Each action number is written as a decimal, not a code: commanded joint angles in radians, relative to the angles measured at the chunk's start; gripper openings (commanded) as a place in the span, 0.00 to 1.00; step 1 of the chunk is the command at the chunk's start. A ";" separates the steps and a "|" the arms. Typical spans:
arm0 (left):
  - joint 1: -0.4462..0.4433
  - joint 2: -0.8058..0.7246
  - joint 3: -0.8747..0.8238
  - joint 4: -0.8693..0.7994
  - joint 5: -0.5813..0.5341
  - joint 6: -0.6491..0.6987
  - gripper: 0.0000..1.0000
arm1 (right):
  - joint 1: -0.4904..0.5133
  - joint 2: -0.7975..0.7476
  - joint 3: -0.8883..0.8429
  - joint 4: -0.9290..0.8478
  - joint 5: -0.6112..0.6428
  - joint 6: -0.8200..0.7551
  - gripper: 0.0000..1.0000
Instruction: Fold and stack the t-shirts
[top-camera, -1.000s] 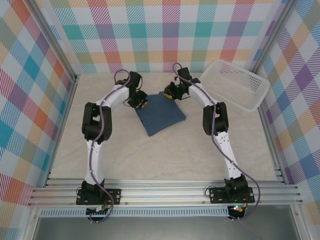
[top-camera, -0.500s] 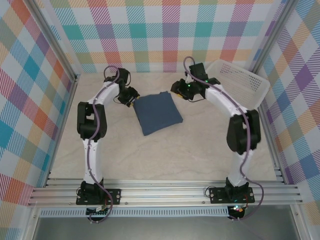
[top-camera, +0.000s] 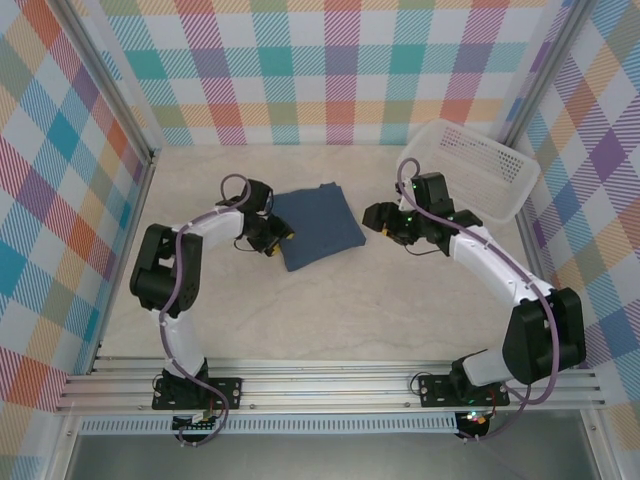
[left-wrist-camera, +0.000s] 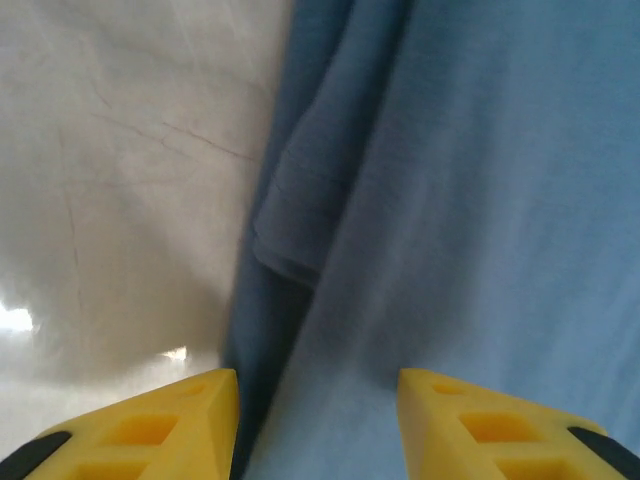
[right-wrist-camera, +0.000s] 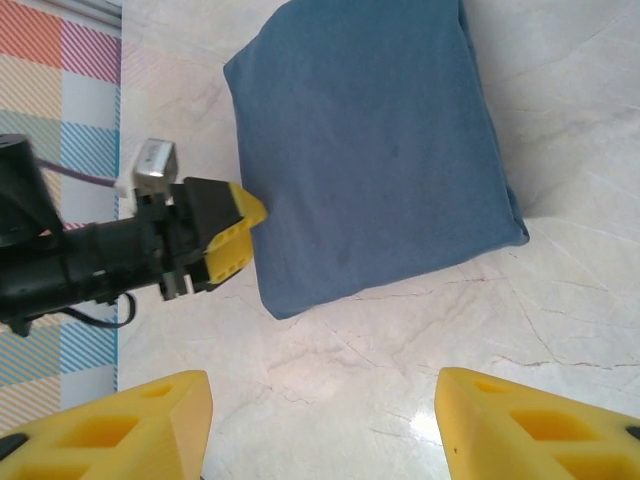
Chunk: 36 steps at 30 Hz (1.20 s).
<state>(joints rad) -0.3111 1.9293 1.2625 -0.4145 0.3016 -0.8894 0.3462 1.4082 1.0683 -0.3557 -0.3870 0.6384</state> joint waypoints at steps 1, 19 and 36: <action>-0.011 0.049 0.068 -0.024 -0.064 0.007 0.42 | -0.006 -0.031 -0.014 0.035 -0.039 -0.011 0.60; 0.151 0.280 0.597 -0.442 -0.466 0.202 0.00 | -0.021 -0.152 -0.085 -0.011 0.013 0.037 0.57; 0.420 0.505 1.046 -0.473 -0.825 0.581 0.00 | -0.043 -0.343 -0.253 -0.062 0.067 0.081 0.57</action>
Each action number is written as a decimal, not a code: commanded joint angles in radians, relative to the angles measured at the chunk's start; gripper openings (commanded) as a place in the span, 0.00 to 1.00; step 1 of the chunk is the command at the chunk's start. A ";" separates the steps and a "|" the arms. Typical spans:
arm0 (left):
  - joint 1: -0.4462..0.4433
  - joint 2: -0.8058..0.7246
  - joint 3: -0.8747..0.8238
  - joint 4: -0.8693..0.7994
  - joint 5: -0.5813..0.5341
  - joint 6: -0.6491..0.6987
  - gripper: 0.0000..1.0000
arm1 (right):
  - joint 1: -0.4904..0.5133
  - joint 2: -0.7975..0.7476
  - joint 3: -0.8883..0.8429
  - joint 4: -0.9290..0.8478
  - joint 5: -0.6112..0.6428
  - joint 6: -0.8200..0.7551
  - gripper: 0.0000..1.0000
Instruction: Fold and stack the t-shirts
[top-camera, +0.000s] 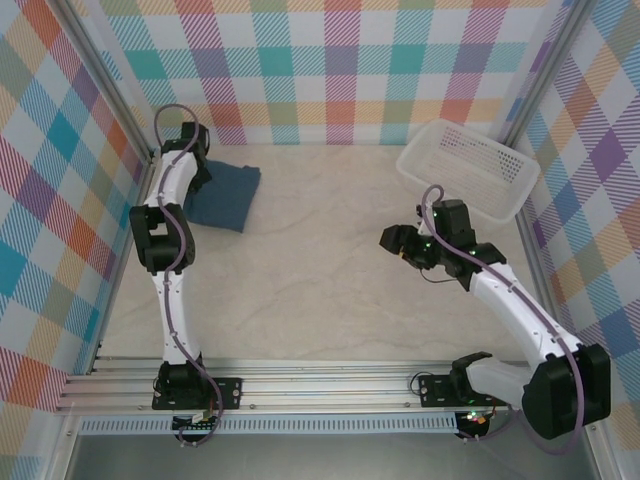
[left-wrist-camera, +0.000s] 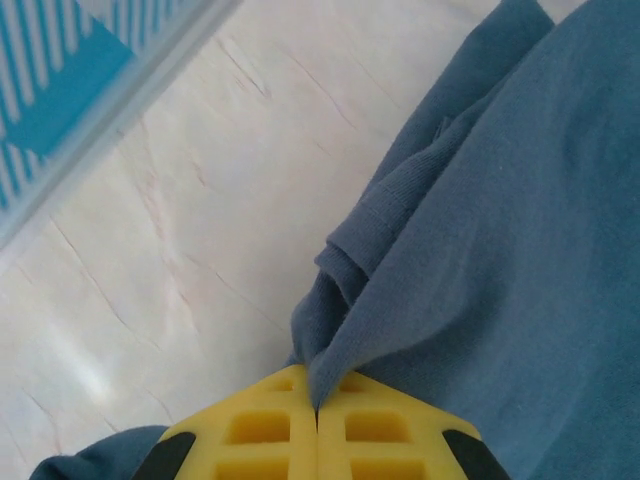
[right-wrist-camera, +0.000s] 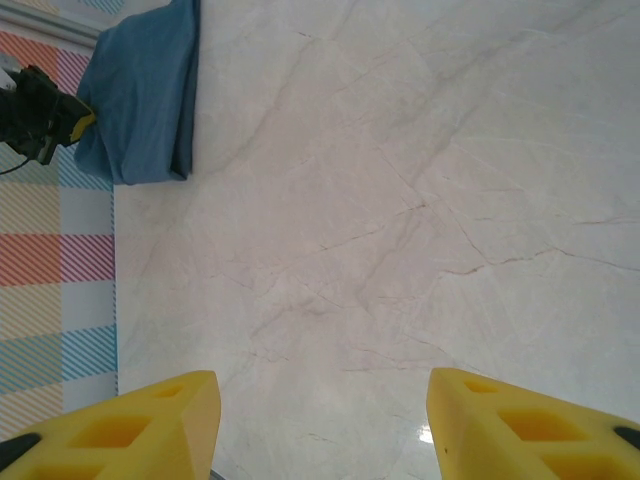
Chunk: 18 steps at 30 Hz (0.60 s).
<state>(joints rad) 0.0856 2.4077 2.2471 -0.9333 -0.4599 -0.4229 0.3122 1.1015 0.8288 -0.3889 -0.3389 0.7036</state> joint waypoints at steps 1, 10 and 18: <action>0.030 0.046 0.095 0.043 -0.069 0.132 0.00 | -0.010 -0.042 -0.017 -0.037 0.022 0.018 0.57; 0.109 0.145 0.242 0.025 -0.022 0.063 0.00 | -0.015 -0.022 -0.003 -0.061 0.024 0.029 0.57; 0.116 0.140 0.181 -0.032 0.006 -0.038 0.00 | -0.015 0.041 0.039 -0.045 0.010 0.022 0.57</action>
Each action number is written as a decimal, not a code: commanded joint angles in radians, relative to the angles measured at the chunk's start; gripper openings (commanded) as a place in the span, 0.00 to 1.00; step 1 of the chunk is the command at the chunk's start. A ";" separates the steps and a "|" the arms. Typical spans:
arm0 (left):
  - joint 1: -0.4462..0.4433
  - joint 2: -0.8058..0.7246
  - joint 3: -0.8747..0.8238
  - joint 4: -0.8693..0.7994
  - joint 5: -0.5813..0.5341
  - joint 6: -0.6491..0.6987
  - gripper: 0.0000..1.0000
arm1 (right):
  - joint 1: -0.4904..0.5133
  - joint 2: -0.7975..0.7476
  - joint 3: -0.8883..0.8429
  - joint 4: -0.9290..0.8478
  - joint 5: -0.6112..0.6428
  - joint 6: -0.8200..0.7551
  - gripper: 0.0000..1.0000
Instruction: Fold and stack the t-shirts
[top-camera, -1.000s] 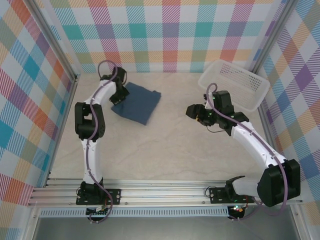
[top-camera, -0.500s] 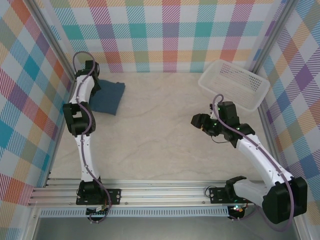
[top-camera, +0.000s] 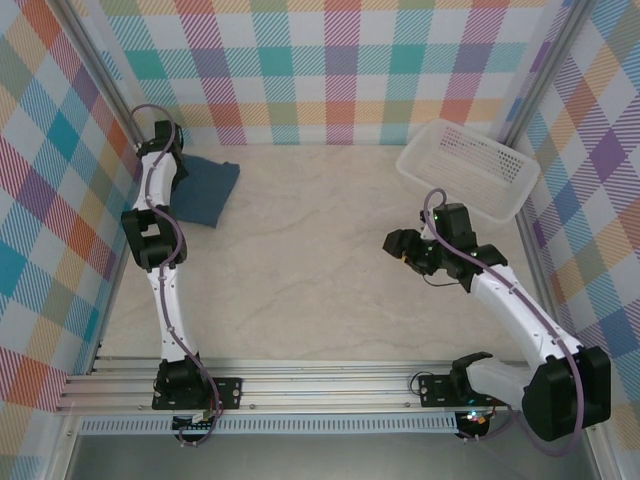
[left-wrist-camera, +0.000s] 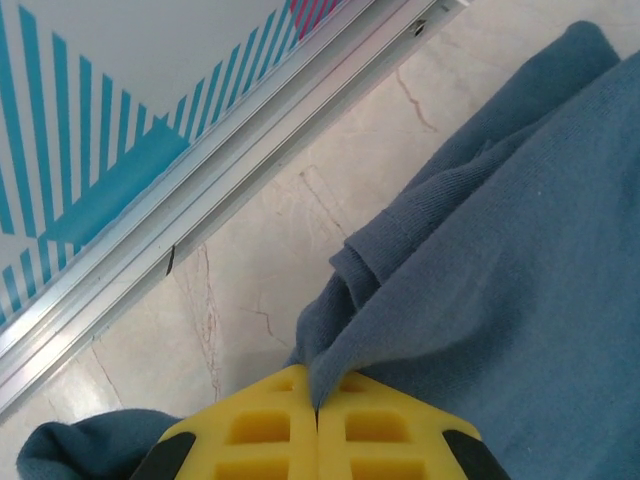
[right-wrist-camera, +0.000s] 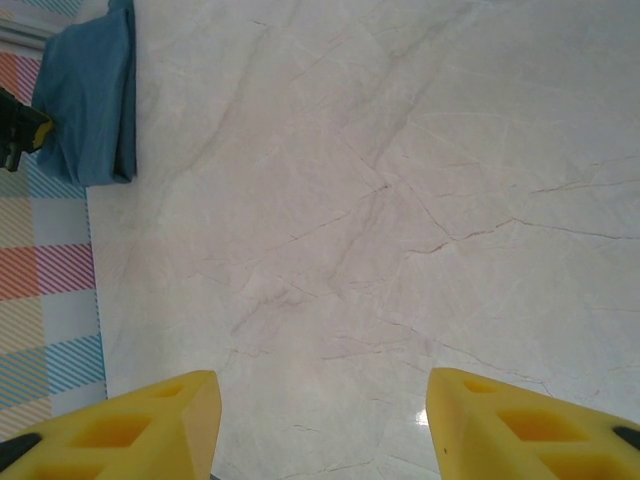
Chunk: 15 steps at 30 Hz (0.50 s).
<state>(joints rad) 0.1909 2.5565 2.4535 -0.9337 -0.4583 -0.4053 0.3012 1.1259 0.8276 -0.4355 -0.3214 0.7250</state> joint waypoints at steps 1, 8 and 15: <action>0.010 -0.018 -0.047 -0.024 0.006 -0.060 0.00 | -0.004 0.023 0.043 0.006 -0.012 0.000 0.56; 0.014 -0.051 -0.093 -0.018 0.006 -0.073 0.00 | -0.005 0.037 0.050 0.012 -0.028 -0.004 0.57; 0.007 -0.143 -0.068 -0.018 -0.026 -0.153 1.00 | -0.004 0.001 0.087 -0.056 0.022 -0.040 0.61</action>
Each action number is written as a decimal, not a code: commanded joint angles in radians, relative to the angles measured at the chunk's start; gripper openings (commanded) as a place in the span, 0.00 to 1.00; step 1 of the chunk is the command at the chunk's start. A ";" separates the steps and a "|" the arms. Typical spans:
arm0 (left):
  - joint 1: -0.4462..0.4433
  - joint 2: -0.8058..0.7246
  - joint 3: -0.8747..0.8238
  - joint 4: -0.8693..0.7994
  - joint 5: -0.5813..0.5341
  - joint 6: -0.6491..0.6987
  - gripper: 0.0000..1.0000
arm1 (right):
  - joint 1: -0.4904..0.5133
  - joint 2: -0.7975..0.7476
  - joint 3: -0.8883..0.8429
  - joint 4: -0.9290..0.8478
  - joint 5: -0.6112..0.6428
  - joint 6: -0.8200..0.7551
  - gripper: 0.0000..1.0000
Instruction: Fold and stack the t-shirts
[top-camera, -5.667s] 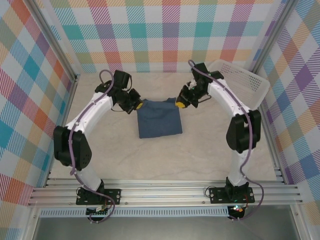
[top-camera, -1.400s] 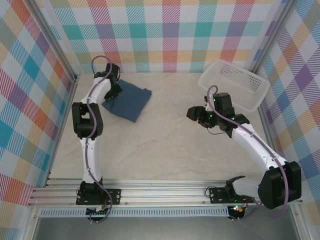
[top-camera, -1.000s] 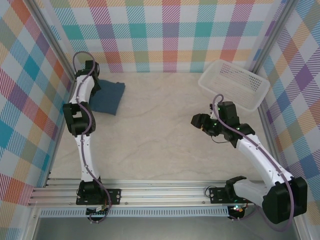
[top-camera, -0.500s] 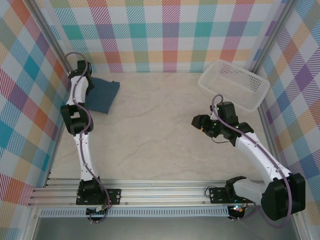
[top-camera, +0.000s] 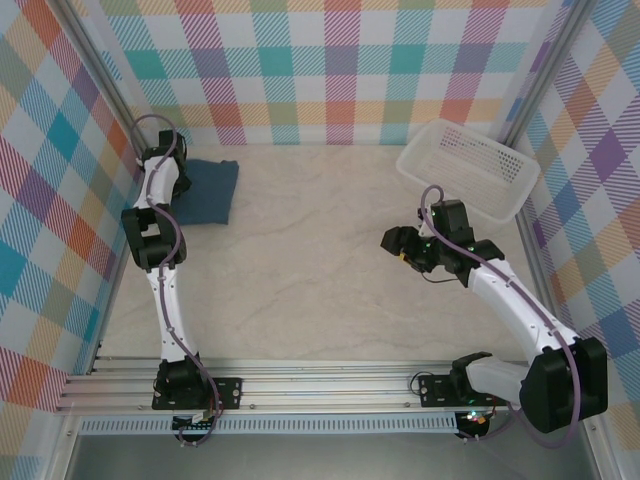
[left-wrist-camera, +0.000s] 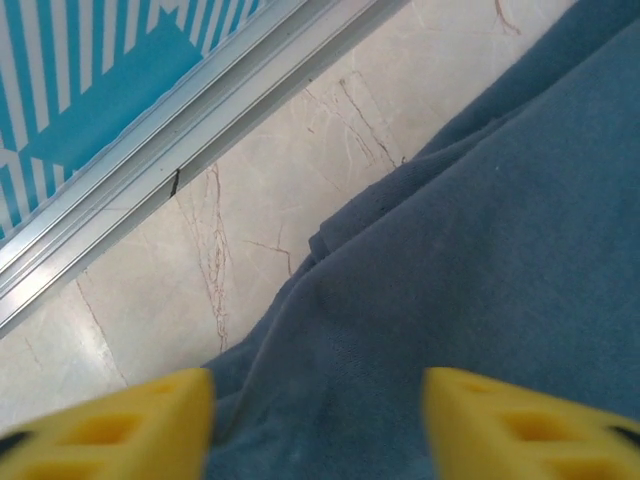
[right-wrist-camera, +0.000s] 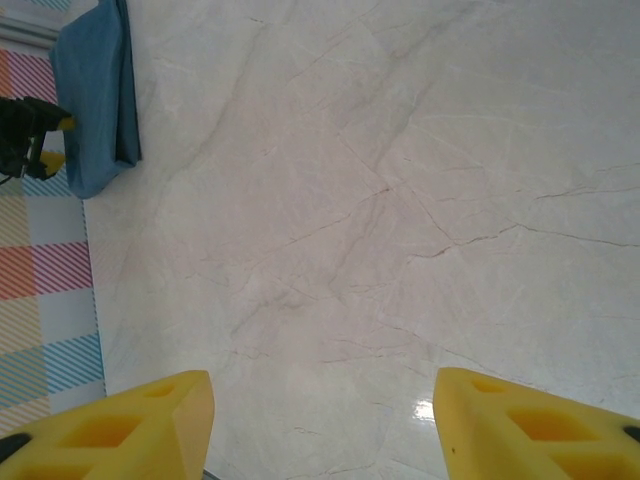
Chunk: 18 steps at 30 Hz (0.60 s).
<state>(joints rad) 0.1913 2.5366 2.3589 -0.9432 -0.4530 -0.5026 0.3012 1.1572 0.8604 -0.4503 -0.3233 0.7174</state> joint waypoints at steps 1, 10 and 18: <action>0.004 -0.152 0.026 -0.008 -0.037 -0.062 1.00 | -0.004 -0.032 0.072 -0.067 0.044 -0.039 0.62; -0.098 -0.825 -0.603 0.386 0.273 -0.057 1.00 | -0.007 -0.035 0.318 -0.295 0.375 -0.151 1.00; -0.522 -1.414 -1.237 0.407 -0.306 -0.093 1.00 | -0.019 -0.163 0.154 -0.138 0.850 -0.336 1.00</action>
<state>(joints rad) -0.2207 1.1908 1.3071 -0.5163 -0.4583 -0.5785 0.2955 1.0668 1.1564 -0.6697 0.3050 0.5243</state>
